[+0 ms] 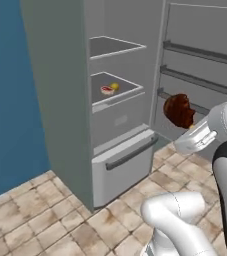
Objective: Place one lemon and one steak in each tupperware on the nearby counter, to pack two identical lunches.
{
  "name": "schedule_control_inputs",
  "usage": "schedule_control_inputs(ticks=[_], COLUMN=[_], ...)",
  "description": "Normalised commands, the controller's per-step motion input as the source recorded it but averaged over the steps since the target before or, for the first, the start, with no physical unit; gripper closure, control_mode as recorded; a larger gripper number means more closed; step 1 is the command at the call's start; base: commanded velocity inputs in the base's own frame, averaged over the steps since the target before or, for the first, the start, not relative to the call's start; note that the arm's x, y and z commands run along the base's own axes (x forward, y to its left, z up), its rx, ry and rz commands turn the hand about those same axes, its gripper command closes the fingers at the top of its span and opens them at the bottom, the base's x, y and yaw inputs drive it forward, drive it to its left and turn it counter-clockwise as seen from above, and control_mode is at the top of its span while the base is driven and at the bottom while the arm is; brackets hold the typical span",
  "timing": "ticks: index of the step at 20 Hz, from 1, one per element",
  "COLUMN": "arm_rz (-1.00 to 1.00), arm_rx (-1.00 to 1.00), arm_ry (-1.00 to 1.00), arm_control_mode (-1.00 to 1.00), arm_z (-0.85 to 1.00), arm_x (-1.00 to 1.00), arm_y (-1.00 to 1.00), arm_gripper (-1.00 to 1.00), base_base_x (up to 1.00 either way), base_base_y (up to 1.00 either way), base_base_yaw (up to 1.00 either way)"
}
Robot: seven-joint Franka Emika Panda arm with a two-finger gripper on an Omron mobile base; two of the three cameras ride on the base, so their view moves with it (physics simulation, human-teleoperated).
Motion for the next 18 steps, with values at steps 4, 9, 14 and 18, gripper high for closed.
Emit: schedule_control_inputs(ticks=[4,9,14,18], arm_rz=[0.0,0.0,0.0,0.0], arm_rx=[0.0,0.0,0.0,0.0], arm_ry=[0.0,0.0,0.0,0.0], arm_control_mode=[1.0,1.0,1.0,1.0], arm_z=[0.0,0.0,0.0,0.0], arm_x=[0.0,0.0,0.0,0.0], arm_y=[0.0,0.0,0.0,0.0], arm_gripper=[1.0,1.0,1.0,1.0], base_base_x=[-0.36,-0.1,0.0,0.0], base_base_y=[0.16,-0.03,0.0,0.0], base_base_yaw=[-0.66,-0.68,-0.76,-0.81])
